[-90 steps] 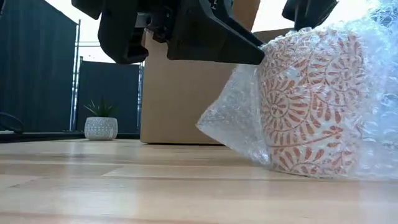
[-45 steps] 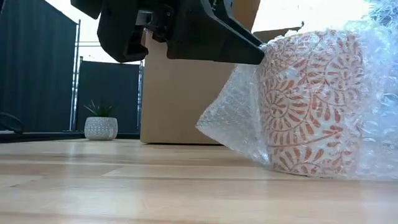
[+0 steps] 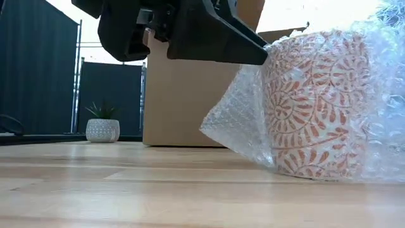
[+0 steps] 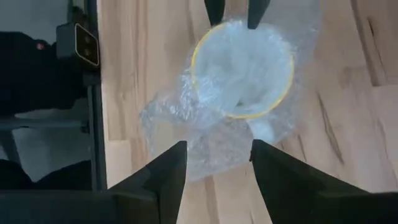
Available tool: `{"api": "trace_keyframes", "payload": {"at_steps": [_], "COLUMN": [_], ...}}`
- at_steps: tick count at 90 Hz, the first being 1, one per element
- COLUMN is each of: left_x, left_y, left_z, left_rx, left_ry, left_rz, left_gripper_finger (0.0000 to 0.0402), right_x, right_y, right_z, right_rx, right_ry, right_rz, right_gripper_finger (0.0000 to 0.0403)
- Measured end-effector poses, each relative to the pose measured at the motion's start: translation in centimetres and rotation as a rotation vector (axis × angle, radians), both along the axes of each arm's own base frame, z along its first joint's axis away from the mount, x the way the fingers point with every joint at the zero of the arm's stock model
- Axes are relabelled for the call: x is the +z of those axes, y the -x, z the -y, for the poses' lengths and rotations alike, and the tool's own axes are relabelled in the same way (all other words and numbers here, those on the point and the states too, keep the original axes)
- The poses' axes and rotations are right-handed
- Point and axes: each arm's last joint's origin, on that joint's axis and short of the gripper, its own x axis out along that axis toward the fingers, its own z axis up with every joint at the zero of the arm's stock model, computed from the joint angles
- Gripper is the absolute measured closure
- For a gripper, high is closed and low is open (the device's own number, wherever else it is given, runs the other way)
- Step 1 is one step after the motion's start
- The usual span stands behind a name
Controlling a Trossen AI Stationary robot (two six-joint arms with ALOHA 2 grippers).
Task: Wrap mug
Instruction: Wrap the orange mug with bubble wrap
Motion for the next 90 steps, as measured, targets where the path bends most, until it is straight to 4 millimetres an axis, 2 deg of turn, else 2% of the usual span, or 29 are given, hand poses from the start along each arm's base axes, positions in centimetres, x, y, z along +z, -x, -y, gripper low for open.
{"api": "trace_keyframes", "payload": {"at_steps": [10, 22, 35, 54, 69, 77, 90], "left_x": [0.1, 1.3, 3.0, 4.1, 3.2, 2.4, 1.6], "left_y": [0.1, 0.4, 1.4, 2.8, 2.9, 2.2, 2.0], "left_z": [0.1, 0.1, 0.0, -0.7, -2.4, -3.2, -3.7], "left_rx": [-0.002, -0.007, -0.008, 0.052, 0.146, 0.170, 0.187], "left_ry": [-0.001, 0.002, -0.001, 0.010, 0.025, 0.112, 0.138], "left_rz": [0.000, 0.023, 0.006, -0.087, -0.161, -0.175, -0.214], "left_gripper_finger": [0.0202, 0.0181, 0.0176, 0.0175, 0.0175, 0.0175, 0.0175], "right_x": [0.0, -0.4, -1.7, -3.8, -5.4, -6.3, -7.9], "right_y": [0.1, 0.3, 0.0, -0.9, -0.1, 0.3, 0.0], "right_z": [-0.1, -0.7, -1.5, -2.2, -3.9, -4.8, -5.4], "right_rx": [-0.037, -0.060, -0.056, -0.094, -0.188, -0.233, -0.259], "right_ry": [0.002, 0.012, 0.056, 0.080, -0.018, -0.006, 0.017], "right_rz": [0.021, 0.028, 0.012, -0.024, -0.103, -0.084, -0.091], "right_gripper_finger": [0.0236, 0.0236, 0.0236, 0.0236, 0.0236, 0.0236, 0.0236]}}
